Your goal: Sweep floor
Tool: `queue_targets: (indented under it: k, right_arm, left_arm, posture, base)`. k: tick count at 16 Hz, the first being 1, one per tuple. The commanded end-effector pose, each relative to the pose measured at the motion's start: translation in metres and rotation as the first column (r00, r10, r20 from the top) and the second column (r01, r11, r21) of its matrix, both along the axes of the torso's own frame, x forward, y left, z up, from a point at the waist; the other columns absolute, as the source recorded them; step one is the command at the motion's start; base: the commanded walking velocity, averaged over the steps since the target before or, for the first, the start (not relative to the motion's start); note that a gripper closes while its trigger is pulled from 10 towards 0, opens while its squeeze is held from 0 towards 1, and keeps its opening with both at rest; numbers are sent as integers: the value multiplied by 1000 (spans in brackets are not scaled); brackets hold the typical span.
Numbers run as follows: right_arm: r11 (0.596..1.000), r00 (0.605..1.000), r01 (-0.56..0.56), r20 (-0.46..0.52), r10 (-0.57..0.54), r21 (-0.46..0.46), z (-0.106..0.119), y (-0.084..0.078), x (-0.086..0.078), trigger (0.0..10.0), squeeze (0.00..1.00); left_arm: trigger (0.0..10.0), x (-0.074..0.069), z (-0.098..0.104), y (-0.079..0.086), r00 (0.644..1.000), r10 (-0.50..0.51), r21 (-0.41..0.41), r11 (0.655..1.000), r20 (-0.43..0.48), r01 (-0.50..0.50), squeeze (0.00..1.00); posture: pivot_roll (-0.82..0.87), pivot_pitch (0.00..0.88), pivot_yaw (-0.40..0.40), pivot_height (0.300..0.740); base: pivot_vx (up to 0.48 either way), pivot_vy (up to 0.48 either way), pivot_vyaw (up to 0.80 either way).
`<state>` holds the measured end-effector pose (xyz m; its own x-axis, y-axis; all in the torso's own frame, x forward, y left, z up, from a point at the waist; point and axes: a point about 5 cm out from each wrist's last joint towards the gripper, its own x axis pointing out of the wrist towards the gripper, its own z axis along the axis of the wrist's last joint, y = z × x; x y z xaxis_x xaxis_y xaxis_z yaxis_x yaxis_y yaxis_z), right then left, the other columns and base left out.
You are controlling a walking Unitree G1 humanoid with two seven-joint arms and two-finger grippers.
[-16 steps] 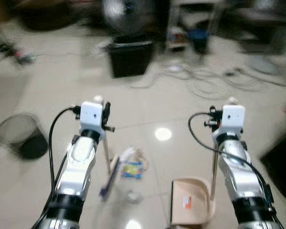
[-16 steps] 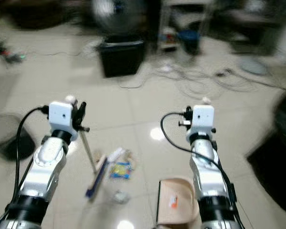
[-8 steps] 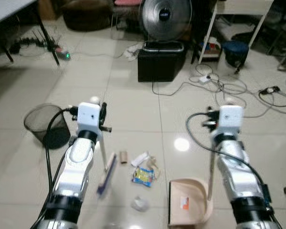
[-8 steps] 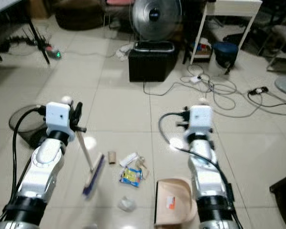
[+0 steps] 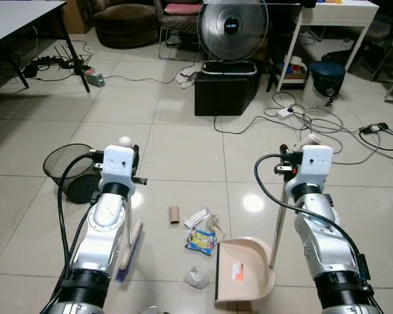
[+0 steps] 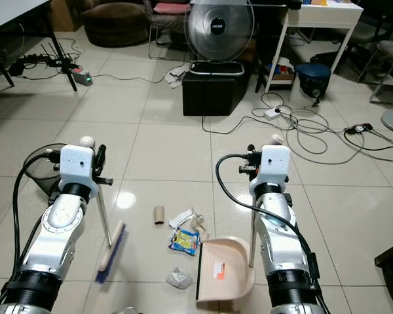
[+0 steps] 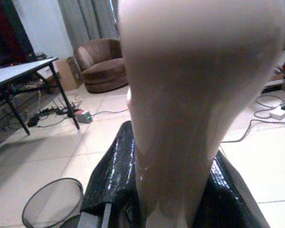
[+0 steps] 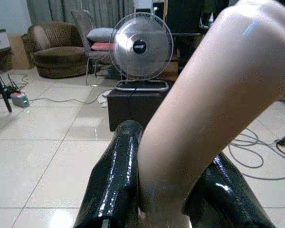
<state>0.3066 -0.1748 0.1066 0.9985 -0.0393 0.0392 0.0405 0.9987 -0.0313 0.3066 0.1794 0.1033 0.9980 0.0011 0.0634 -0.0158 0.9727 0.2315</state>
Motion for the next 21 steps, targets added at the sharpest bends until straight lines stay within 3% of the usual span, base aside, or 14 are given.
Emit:
queue_targets:
  k: [1, 5, 7, 9, 12, 16, 19, 21]
  right_arm:
    - [1000, 999, 7, 46, -6, -16, 4, -4, -1, 10000, 0]
    - [997, 1000, -7, 29, 9, -74, -6, -5, -4, 10000, 0]
    - [997, 998, 13, 65, -8, -82, 0, -6, 0, 10000, 0]
    - [993, 997, 6, 81, 4, -115, 2, -3, 11, 10000, 0]
    - [990, 994, 23, 110, -8, -139, 0, 1, 16, 10000, 0]
    - [979, 991, -22, 127, 48, -201, -12, 27, 16, 10000, 0]
    - [972, 980, -1, 193, 48, -233, -10, 54, 15, 10000, 0]
    - [977, 973, 0, 228, 49, -213, -7, 63, 15, 10000, 0]
  left_arm:
    - [10000, 1, 4, 7, 998, 34, 11, 999, 53, -34, 0]
    - [10000, -5, -2, 13, 998, 36, -34, 999, 49, -34, 0]
    - [10000, -8, 4, 15, 992, 27, -73, 997, 121, -18, 0]
    - [10000, -6, 1, 19, 990, 32, -95, 995, 134, -20, 0]
    - [10000, -10, -11, 8, 993, -67, -13, 998, 102, 68, 0]
    - [10000, -18, -20, 4, 987, -109, -10, 994, 120, 111, 0]
    - [10000, -16, -20, -10, 982, -125, -127, 982, 139, 143, 0]
    - [10000, -17, -19, -22, 976, -163, -173, 967, 148, 188, 0]
  posture:
    - [-50, 40, 12, 740]
    - [-34, 103, 11, 740]
    - [-7, 158, -1, 740]
    - [-1, 233, 22, 740]
    - [47, 294, 31, 740]
    - [76, 336, 53, 740]
    - [82, 343, 65, 740]
    - [86, 343, 64, 740]
  base:
    - [0, 0, 0]
    - [0, 0, 0]
    - [0, 0, 0]
    - [0, 0, 0]
    - [0, 0, 0]
    - [0, 0, 0]
    - [0, 0, 0]
    - [0, 0, 0]
